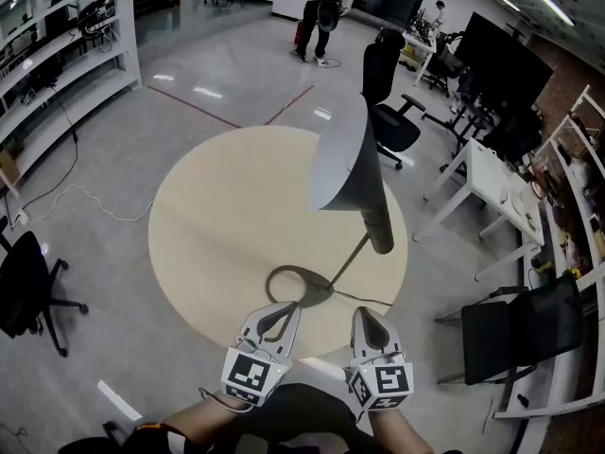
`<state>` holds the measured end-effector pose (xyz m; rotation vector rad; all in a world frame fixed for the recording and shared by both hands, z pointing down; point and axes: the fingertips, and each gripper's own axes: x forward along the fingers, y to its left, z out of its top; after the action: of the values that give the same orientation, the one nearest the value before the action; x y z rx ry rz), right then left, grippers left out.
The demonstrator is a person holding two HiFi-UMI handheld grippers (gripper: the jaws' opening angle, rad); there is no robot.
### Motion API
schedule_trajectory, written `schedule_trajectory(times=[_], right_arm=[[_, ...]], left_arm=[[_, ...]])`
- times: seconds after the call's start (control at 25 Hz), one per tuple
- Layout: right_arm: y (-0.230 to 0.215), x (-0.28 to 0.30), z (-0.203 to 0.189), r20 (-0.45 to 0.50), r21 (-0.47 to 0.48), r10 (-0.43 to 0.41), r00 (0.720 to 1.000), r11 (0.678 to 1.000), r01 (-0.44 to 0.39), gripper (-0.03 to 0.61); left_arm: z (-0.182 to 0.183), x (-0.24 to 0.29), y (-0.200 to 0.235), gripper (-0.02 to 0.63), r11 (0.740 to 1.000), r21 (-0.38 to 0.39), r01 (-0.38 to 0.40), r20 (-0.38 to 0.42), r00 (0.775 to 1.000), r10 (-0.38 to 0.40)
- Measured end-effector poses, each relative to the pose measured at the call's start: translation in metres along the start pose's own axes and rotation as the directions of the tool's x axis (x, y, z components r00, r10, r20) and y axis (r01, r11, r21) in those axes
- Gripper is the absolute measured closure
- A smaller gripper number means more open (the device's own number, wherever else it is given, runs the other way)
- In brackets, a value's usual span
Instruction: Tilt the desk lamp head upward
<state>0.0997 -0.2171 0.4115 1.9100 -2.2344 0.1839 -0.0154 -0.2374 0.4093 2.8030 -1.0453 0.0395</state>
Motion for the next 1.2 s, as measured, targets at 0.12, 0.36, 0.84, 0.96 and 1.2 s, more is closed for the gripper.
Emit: schedule_trajectory(times=[0.12,0.36,0.84,0.96,1.2], right_arm=[[-0.006,-0.024,-0.010,-0.001,0.007,0.037,0.999,0.999,-0.037,0.565],[-0.037,-0.090,-0.035,0.005,0.006,0.110,0.994,0.994,-0.110,0.565],[-0.103,-0.230,-0.087,0.023,-0.036,0.272,0.962,0.962,-0.271,0.565],[-0.100,-0.248,-0.096,0.018,-0.040,0.308,0.951,0.951,-0.307,0.565],[-0.085,-0.278,-0.095,0.033,-0.045,0.347,0.937,0.937,-0.346,0.565]], left_arm=[[-0.007,-0.004,-0.033,0.566,1.000,0.010,-0.020,-0.012,1.000,0.020],[-0.017,-0.003,-0.117,0.566,0.997,0.025,-0.079,-0.008,0.997,0.079],[-0.074,-0.041,-0.283,0.566,0.951,0.020,-0.309,-0.046,0.950,0.309],[-0.079,-0.059,-0.301,0.566,0.936,0.029,-0.351,-0.049,0.935,0.352],[-0.073,-0.093,-0.325,0.566,0.912,0.063,-0.405,-0.048,0.912,0.408]])
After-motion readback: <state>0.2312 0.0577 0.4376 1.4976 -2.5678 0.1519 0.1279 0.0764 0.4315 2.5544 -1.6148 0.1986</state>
